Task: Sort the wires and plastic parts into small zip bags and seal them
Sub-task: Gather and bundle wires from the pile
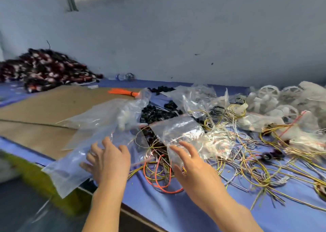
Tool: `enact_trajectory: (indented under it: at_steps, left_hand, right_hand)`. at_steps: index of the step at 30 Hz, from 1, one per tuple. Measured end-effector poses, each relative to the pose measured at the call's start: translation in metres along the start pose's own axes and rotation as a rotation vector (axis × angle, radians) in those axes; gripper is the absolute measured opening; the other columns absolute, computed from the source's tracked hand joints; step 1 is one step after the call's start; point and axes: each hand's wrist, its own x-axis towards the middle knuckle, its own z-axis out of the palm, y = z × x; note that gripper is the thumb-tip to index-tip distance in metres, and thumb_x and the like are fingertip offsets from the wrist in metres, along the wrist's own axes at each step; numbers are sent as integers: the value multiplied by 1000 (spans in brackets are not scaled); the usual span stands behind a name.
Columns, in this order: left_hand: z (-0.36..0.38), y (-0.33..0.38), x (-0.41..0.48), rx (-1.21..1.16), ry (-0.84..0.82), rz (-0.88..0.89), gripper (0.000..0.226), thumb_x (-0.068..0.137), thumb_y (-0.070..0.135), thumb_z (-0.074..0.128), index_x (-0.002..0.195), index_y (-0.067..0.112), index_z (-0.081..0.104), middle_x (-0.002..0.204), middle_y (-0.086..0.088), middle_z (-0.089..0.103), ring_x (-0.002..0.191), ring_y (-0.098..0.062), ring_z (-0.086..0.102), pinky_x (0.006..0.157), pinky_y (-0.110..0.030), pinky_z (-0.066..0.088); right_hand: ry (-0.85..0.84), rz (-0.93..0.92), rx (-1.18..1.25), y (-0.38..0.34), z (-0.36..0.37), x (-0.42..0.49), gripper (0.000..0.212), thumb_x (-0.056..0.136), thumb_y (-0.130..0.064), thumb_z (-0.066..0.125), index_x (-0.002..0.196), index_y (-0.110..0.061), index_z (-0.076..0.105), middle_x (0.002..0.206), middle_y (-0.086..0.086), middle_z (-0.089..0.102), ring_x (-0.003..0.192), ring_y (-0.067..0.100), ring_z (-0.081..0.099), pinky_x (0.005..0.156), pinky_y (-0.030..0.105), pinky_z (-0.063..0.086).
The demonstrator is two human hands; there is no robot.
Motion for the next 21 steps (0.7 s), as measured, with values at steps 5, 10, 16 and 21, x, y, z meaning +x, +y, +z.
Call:
enact_trajectory:
  at_steps: [5, 10, 16, 21]
  left_hand:
    - [10, -24, 26, 214, -199, -35, 65, 94, 53, 43, 146, 16, 28, 148, -20, 31, 135, -39, 27, 111, -51, 23]
    - [20, -22, 26, 266, -147, 76, 32, 99, 26, 41, 126, 15, 51, 135, -13, 47, 127, -32, 40, 100, -43, 35]
    - [26, -12, 26, -112, -53, 75, 27, 100, 26, 37, 96, 12, 61, 105, -15, 64, 94, -36, 54, 74, -39, 41]
    - [20, -4, 28, -563, -167, 10, 18, 95, 27, 48, 92, 18, 64, 99, -9, 70, 96, -32, 64, 82, -42, 51]
  right_hand:
    - [-1, -4, 11, 0, 3, 1, 44, 99, -45, 41, 138, -49, 21, 151, -18, 15, 90, 16, 65, 74, 35, 46]
    - [21, 17, 26, 2, -3, -1, 39, 100, -47, 37, 137, -48, 27, 149, -16, 20, 88, 15, 65, 72, 33, 42]
    - [52, 20, 77, 4, -14, -6, 39, 99, -40, 42, 137, -44, 34, 141, -18, 28, 82, 11, 64, 75, 37, 50]
    - [103, 68, 378, -8, -11, -2, 33, 98, -29, 49, 130, -35, 51, 121, -16, 55, 80, 6, 56, 88, 33, 47]
